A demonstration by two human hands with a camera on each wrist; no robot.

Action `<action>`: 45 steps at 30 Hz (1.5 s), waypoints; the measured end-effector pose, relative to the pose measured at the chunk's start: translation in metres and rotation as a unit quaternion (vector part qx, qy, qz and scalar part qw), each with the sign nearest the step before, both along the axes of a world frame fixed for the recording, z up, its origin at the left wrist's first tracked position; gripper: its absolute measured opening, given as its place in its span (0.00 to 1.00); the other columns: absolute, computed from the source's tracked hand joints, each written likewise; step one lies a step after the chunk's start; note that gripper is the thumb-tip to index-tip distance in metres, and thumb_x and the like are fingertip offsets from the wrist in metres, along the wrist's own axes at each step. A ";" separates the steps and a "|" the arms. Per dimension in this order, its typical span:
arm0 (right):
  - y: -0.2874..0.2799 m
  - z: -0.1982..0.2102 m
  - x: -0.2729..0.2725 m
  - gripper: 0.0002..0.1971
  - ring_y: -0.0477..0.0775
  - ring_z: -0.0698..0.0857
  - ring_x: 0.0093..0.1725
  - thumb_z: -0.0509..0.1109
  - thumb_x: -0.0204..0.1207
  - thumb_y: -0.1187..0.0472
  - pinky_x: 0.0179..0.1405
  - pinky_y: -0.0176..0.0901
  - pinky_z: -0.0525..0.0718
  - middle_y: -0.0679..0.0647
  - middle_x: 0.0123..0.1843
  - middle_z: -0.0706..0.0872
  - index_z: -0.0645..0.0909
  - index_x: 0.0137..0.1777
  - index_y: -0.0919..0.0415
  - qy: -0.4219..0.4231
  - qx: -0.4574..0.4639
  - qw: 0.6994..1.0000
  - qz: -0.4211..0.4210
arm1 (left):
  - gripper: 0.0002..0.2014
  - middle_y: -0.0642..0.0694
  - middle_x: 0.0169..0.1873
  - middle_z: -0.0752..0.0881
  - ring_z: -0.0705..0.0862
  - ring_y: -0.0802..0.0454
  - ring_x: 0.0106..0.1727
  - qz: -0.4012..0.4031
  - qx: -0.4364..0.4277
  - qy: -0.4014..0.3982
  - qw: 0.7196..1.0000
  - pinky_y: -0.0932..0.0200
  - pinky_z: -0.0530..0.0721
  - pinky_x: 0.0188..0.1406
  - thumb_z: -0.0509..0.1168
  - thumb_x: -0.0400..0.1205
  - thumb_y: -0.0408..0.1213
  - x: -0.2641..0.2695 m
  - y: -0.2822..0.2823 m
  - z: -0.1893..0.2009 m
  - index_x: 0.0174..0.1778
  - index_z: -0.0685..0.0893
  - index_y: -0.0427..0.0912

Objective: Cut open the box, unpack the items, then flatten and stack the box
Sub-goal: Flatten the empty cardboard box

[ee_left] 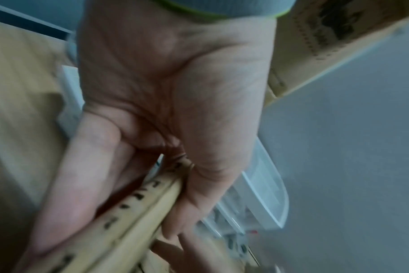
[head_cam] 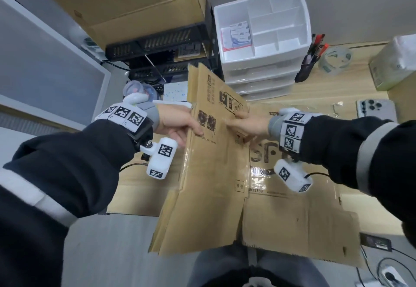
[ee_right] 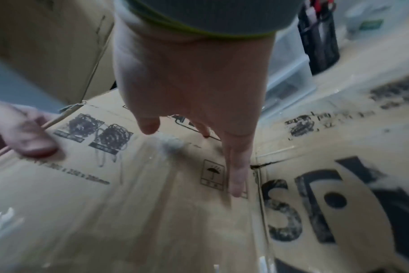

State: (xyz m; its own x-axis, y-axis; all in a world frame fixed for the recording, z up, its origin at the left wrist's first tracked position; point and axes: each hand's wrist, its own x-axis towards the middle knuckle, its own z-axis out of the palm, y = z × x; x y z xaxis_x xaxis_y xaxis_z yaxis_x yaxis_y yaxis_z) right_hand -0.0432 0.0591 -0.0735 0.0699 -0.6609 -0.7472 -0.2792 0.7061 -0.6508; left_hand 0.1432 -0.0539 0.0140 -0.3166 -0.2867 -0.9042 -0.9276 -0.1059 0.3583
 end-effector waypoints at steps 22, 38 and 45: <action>0.059 0.016 -0.104 0.12 0.50 0.88 0.38 0.67 0.82 0.49 0.43 0.43 0.87 0.54 0.46 0.90 0.85 0.53 0.57 -0.104 -0.035 0.976 -0.189 | 0.32 0.30 0.43 0.91 0.93 0.40 0.39 -0.087 -0.005 0.059 0.995 0.52 0.94 0.40 0.74 0.80 0.53 -0.142 0.095 -0.047 0.65 0.79 0.26; 0.095 -0.082 -0.111 0.38 0.65 0.85 0.61 0.74 0.77 0.50 0.58 0.53 0.86 0.66 0.62 0.83 0.61 0.75 0.73 0.358 0.109 0.919 -0.127 | 0.36 0.45 0.65 0.83 0.82 0.48 0.54 -0.247 -0.181 -0.013 0.952 0.60 0.82 0.49 0.76 0.78 0.43 -0.093 0.100 -0.132 0.82 0.70 0.48; 0.092 -0.098 -0.110 0.35 0.67 0.83 0.64 0.74 0.78 0.54 0.50 0.48 0.82 0.67 0.67 0.80 0.60 0.75 0.71 0.320 0.139 0.919 -0.182 | 0.41 0.41 0.77 0.71 0.78 0.42 0.66 -0.343 -0.194 -0.052 0.917 0.61 0.73 0.56 0.69 0.84 0.51 -0.094 0.094 -0.134 0.89 0.53 0.53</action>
State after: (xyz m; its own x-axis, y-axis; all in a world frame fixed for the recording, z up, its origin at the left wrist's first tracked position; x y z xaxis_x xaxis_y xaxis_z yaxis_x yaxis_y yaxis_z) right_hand -0.1536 0.1512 -0.1717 -0.6303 -0.3301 -0.7027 -0.2538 0.9430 -0.2153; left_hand 0.0492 0.0398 -0.1200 -0.4617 -0.3586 -0.8114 -0.7589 0.6332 0.1520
